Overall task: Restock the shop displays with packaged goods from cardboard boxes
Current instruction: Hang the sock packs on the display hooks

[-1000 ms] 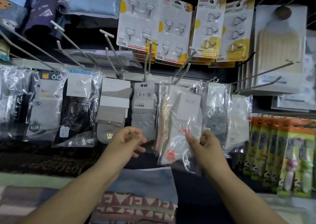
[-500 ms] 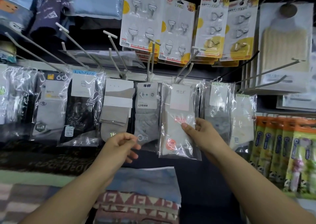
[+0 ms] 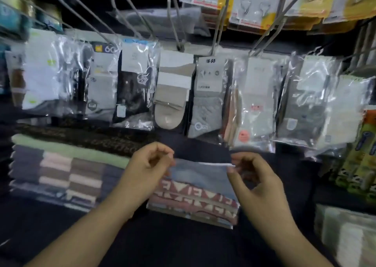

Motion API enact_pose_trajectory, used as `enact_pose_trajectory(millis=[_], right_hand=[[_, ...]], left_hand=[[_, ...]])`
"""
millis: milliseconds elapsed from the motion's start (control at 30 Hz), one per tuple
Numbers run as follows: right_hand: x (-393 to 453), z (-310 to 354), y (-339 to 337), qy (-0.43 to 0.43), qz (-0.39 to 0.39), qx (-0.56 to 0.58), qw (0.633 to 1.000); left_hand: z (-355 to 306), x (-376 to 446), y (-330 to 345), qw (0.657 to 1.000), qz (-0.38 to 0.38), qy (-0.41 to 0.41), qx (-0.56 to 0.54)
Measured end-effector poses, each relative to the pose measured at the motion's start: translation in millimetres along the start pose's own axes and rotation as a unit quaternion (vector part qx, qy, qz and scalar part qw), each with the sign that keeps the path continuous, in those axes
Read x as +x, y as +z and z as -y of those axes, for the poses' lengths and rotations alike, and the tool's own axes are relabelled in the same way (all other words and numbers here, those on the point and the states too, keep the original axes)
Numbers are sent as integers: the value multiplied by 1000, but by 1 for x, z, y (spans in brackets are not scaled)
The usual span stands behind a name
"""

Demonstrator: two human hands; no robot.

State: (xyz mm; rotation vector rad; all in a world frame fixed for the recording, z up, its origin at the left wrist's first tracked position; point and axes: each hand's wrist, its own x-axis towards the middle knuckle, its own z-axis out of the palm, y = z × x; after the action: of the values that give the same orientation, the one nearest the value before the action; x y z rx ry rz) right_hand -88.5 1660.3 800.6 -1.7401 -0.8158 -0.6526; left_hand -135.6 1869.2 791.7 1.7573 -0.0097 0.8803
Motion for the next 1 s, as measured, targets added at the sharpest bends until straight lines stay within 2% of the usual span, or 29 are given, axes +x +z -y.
enact_pose_trajectory(millis=[167,300,400,533,633,767,867,1000], right_hand=[[-38,-4,59,57,172,104,978],[-72,-7,116,91,282,155,942],[-101,4,152,92,360,198,907],[-145,23,196,85,451,244,854],[-183,30,229,88,507,266,815],[-239,25,270,107,559,253,783],[-277,19,289,130,602,230,754],[-315,13,299,158,648,196,719]], left_hand=[[41,-68,-52,993,-67,-64,72],[65,-137,-111,966,-174,-132,136],[71,-194,-151,932,-248,-195,177],[70,-276,-187,866,-348,-262,247],[68,-335,-199,817,-396,-320,271],[74,-403,-207,757,-447,-376,293],[79,-434,-210,730,-464,-412,286],[92,-459,-220,716,-460,-454,264]])
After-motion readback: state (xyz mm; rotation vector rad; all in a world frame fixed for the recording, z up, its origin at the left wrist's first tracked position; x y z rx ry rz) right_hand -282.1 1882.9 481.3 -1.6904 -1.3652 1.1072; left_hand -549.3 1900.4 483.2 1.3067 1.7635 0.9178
